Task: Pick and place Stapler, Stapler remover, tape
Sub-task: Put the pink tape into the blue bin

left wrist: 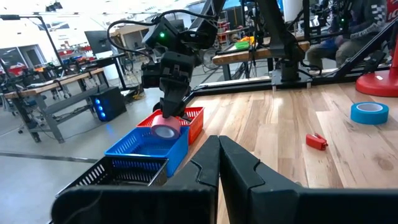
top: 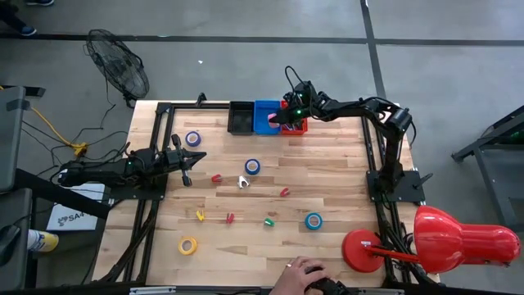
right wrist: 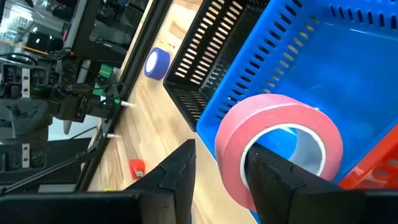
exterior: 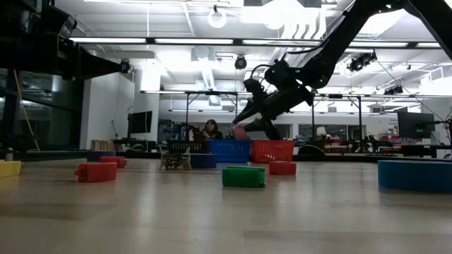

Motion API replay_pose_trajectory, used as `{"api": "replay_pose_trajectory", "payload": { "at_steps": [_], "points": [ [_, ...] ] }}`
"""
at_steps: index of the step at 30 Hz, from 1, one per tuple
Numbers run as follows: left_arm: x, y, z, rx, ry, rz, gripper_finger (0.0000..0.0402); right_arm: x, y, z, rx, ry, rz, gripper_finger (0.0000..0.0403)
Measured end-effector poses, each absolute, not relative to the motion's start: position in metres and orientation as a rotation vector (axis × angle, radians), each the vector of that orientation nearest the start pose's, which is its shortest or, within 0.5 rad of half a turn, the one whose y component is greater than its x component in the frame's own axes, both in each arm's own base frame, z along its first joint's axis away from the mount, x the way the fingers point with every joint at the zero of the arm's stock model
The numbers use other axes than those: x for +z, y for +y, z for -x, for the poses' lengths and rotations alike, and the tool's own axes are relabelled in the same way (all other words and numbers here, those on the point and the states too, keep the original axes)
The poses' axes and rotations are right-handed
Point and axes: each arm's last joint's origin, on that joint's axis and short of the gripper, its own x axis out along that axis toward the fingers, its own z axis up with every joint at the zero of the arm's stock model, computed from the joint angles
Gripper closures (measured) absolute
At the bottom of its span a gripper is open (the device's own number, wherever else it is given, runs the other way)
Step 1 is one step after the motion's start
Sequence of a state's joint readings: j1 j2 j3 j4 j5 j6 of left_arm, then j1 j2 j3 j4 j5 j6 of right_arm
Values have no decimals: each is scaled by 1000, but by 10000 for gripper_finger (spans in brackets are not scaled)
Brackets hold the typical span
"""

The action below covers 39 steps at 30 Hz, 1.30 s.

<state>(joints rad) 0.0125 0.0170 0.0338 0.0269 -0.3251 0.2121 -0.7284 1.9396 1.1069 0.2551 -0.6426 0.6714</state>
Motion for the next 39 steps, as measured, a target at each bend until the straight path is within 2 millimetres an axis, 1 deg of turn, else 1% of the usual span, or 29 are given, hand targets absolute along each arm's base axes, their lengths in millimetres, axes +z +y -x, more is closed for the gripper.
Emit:
{"api": "replay_pose_trajectory", "payload": {
  "at_steps": [14, 17, 23, 27, 31, 39],
  "points": [
    [176, 10, -95, 341, -7, -203, 399, 157, -252, -309, -241, 436, -1040, 277],
    [176, 10, -95, 341, -7, -203, 399, 157, -252, -309, -240, 437, -1037, 264],
    [176, 10, -95, 341, -7, -203, 399, 157, -252, -309, -239, 437, -1034, 216],
    [176, 10, -95, 341, -7, -203, 399, 157, -252, -310, -221, 438, -1026, 194],
    [176, 10, -95, 341, -7, -203, 399, 160, -253, -311, -214, 431, -1018, 185],
    [176, 10, -95, 341, -7, -203, 399, 173, -258, -317, -198, 423, -959, 184]
  ]
}}
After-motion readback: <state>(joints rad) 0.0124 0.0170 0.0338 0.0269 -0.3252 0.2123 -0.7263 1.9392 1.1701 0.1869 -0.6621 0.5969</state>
